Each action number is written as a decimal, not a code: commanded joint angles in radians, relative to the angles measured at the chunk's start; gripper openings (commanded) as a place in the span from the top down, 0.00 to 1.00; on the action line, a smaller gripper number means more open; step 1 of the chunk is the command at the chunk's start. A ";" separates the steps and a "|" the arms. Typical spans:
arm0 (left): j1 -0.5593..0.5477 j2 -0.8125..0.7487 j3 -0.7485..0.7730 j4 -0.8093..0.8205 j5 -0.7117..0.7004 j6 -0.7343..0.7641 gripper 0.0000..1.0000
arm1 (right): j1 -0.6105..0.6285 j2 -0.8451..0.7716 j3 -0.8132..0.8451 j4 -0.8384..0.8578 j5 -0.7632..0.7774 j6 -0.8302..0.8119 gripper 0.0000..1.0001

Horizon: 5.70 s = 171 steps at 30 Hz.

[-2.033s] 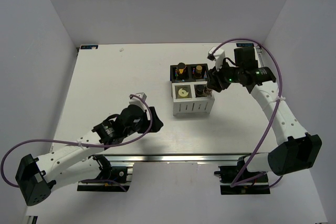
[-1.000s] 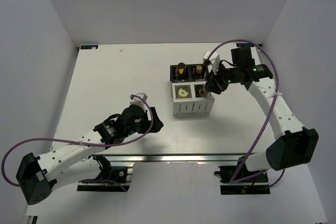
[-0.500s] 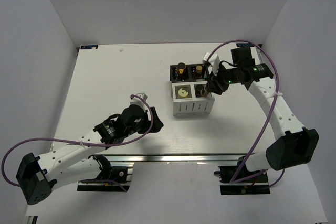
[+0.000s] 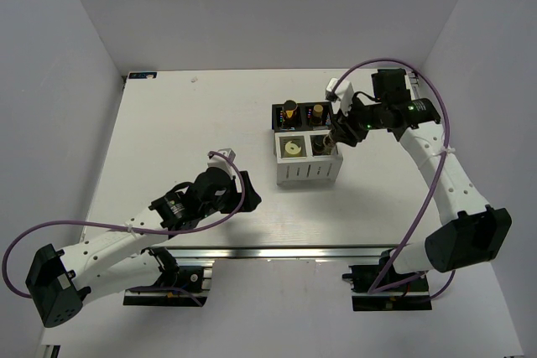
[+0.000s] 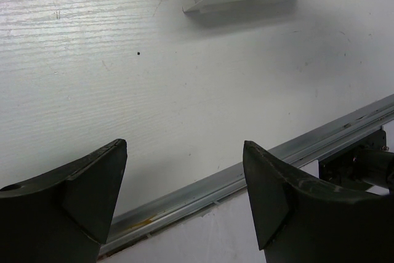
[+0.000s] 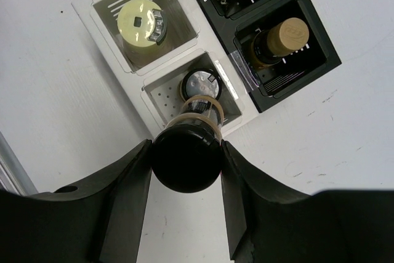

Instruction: Organize the condiment bottles

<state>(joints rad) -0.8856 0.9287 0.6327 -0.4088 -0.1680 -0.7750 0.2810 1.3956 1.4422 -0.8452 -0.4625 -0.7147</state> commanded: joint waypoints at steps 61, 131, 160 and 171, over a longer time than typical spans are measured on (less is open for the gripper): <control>0.000 -0.018 -0.013 0.022 0.001 0.006 0.14 | 0.073 0.237 0.276 -0.421 0.067 -0.417 1.00; -0.001 -0.030 -0.036 0.038 0.001 0.006 0.14 | 0.076 0.124 0.270 -0.330 0.147 -0.468 1.00; 0.000 -0.042 -0.048 0.030 -0.005 0.005 0.13 | 0.119 0.227 0.280 -0.443 0.179 -0.716 1.00; 0.000 -0.042 -0.050 0.034 -0.008 0.006 0.13 | 0.119 0.252 0.320 -0.463 0.235 -0.785 1.00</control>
<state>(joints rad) -0.8856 0.9066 0.5949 -0.3874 -0.1688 -0.7746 0.3950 1.6466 1.7130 -1.2720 -0.2562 -1.4330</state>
